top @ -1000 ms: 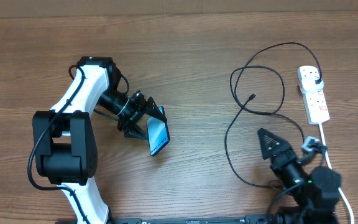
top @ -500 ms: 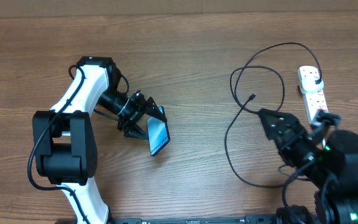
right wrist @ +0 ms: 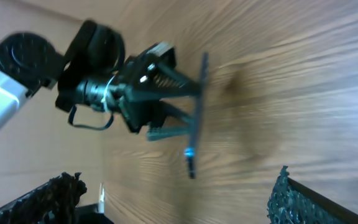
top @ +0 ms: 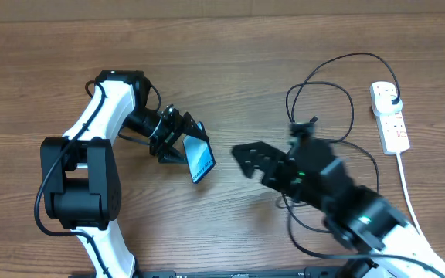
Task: Plug charger to phone and switch on socket
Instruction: 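Move the right gripper to the phone and grasp its edge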
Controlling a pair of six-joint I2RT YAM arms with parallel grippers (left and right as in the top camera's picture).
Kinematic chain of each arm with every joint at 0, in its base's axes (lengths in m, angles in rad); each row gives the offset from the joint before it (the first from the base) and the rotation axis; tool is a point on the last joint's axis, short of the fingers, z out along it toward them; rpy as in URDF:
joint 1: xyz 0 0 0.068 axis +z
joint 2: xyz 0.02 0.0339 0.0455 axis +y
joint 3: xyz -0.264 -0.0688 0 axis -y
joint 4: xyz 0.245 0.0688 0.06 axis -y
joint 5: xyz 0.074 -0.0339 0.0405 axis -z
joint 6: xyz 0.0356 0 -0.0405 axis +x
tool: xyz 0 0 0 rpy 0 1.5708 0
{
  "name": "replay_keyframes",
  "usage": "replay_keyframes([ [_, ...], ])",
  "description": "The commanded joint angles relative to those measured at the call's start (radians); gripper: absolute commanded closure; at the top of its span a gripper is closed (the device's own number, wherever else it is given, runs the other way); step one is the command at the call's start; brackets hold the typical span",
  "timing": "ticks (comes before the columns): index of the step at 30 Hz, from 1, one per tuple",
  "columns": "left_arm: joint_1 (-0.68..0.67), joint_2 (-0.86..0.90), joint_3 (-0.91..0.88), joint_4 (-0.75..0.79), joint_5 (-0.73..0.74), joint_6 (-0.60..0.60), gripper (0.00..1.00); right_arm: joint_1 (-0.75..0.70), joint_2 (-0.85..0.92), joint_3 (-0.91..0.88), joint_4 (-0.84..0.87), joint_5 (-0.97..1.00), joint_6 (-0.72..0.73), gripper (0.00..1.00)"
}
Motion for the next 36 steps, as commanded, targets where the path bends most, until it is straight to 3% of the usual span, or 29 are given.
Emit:
replay_keyframes([
  [1,0.004,0.007,0.024,0.023,0.064,-0.078,0.26,0.016,0.073,0.018,0.065,0.045,0.007,0.0],
  [11,0.004,0.007,0.024,0.076,0.143,-0.111,0.27,0.051,0.282,0.018,0.104,0.04,0.007,0.01],
  [19,0.004,0.007,0.024,0.138,0.143,-0.225,0.26,0.141,0.323,0.018,0.169,0.224,0.008,0.0],
  [27,0.004,0.007,0.024,0.146,0.143,-0.236,0.26,0.152,0.426,0.018,0.341,0.241,-0.01,0.0],
  [36,0.004,0.007,0.024,0.148,0.138,-0.235,0.26,0.151,0.492,0.018,0.403,0.24,-0.049,0.21],
])
